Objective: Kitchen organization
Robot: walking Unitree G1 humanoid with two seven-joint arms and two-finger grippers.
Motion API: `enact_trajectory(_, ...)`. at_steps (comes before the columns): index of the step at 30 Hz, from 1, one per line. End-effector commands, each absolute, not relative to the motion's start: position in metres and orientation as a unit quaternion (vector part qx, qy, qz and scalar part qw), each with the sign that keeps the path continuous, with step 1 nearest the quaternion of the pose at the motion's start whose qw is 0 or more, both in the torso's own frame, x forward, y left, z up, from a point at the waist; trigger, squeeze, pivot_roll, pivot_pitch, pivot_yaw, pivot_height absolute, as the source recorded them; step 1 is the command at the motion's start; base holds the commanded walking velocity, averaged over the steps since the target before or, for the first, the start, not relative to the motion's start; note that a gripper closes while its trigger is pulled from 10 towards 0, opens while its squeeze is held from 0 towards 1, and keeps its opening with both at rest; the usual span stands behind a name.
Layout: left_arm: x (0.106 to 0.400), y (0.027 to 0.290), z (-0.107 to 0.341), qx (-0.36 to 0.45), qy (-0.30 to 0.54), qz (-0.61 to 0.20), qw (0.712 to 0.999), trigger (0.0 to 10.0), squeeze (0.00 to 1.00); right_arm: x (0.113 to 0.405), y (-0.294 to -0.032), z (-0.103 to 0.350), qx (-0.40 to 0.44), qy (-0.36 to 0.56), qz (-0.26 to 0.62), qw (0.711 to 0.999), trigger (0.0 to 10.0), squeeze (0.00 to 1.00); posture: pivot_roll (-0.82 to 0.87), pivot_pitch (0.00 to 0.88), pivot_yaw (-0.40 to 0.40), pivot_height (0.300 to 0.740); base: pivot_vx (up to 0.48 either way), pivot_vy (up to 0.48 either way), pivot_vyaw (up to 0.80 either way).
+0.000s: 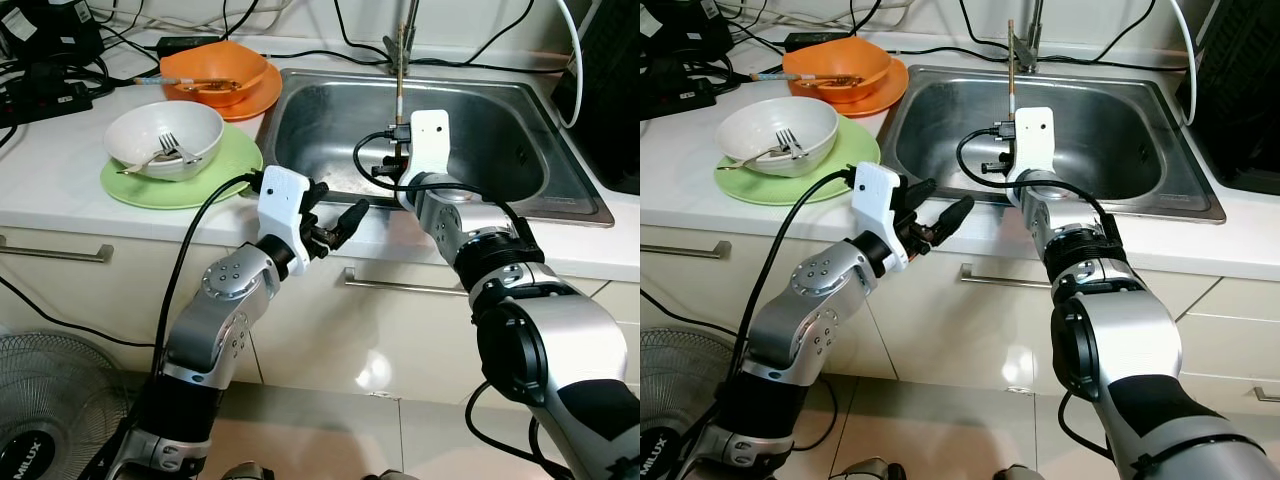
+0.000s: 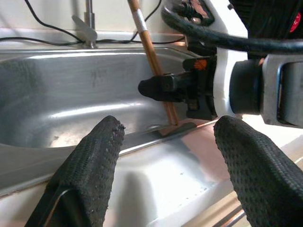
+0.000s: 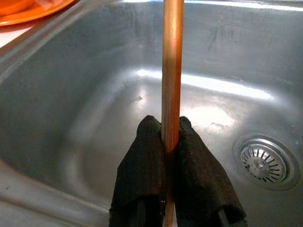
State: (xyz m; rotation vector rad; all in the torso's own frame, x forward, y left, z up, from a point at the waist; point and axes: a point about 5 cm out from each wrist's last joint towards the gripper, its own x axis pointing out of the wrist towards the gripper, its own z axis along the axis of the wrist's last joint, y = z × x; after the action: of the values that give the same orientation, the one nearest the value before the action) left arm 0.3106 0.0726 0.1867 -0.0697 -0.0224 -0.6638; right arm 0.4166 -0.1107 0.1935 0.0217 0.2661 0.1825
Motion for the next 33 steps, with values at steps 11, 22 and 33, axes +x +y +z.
enact_trajectory(11, 0.305, 0.073, 0.195, -0.035, -0.046, -0.311, 0.949, 10.0, 0.00, 0.425, -0.115, 0.227, 0.027, 0.077, 0.076, 0.994, 10.0, 0.00, -0.01, 0.071, -0.013, 0.740, 0.000, 0.000, 0.00)
enact_trajectory(22, 0.317, 0.089, 0.199, -0.037, -0.105, -0.212, 0.971, 10.0, 0.00, 0.422, -0.116, 0.244, 0.044, -0.066, 0.088, 0.993, 10.0, 0.00, -0.02, 0.065, -0.003, 0.740, 0.000, 0.000, 0.00)
enact_trajectory(33, 0.321, 0.102, 0.215, 0.012, -0.191, -0.108, 0.976, 10.0, 0.00, 0.399, -0.106, 0.217, 0.051, -0.171, 0.111, 0.978, 10.0, 0.00, -0.02, 0.058, 0.001, 0.740, 0.000, 0.000, 0.00)
